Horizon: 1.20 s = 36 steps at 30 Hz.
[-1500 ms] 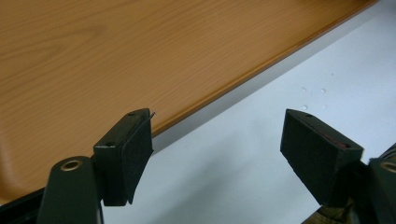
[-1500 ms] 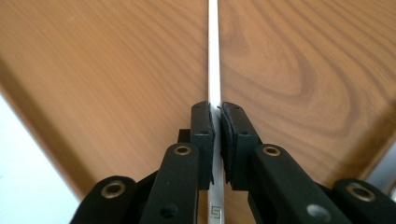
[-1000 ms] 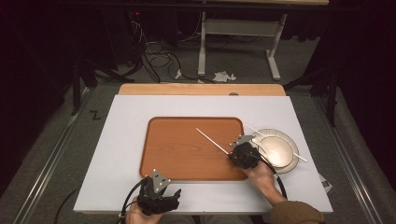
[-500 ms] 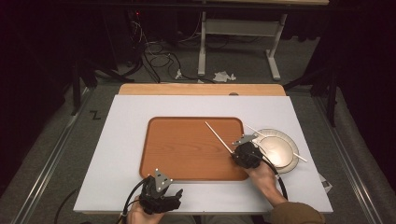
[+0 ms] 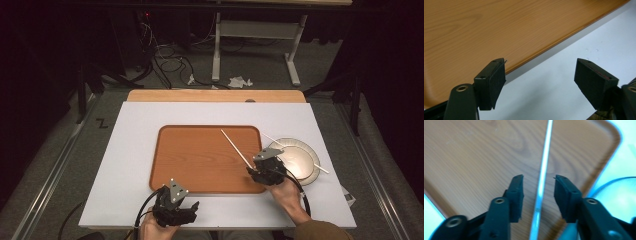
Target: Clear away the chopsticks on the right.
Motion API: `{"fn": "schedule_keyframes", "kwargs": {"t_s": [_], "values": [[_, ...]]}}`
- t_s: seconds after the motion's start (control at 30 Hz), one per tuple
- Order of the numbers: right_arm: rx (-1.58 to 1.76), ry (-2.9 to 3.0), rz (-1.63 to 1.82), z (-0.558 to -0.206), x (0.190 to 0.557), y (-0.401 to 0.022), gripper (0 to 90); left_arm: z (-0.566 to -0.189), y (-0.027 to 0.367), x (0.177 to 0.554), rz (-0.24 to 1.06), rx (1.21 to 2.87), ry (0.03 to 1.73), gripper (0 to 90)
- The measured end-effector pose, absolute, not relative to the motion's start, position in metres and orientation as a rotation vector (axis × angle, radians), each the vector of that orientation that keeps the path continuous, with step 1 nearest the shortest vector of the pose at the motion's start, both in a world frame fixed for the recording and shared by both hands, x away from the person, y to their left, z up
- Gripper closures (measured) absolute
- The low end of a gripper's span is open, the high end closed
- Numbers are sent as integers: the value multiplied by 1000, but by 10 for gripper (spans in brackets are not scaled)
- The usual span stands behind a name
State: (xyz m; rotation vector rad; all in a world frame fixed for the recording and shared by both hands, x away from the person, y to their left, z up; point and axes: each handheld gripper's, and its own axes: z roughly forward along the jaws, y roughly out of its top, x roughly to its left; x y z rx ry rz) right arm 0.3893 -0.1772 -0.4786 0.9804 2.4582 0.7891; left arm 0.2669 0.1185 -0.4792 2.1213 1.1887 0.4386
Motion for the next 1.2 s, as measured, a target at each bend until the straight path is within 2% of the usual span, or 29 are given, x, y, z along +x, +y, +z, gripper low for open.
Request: {"fn": "schedule_keyframes", "kwargs": {"t_s": [0.07,0.23,0.3,0.7,0.83,1.1,1.2], "values": [[983,2396,829,-471,382,-185,549,-478,113,270,450,2140,1160,252],[988,2314,928,-462,369,-196,519,-478,107,274,462,2167,1126,252],[971,2243,995,-453,358,-204,472,-477,104,277,457,2160,1108,246],[1066,2177,1030,-444,338,-239,412,-475,85,294,426,2224,996,161],[1097,2163,1013,-444,332,-250,408,-476,83,300,376,2217,995,158],[1155,2110,1037,-441,323,-271,440,-475,77,304,371,2226,963,173],[1196,2077,1037,-440,321,-283,510,-474,77,305,359,2206,951,181]]}}
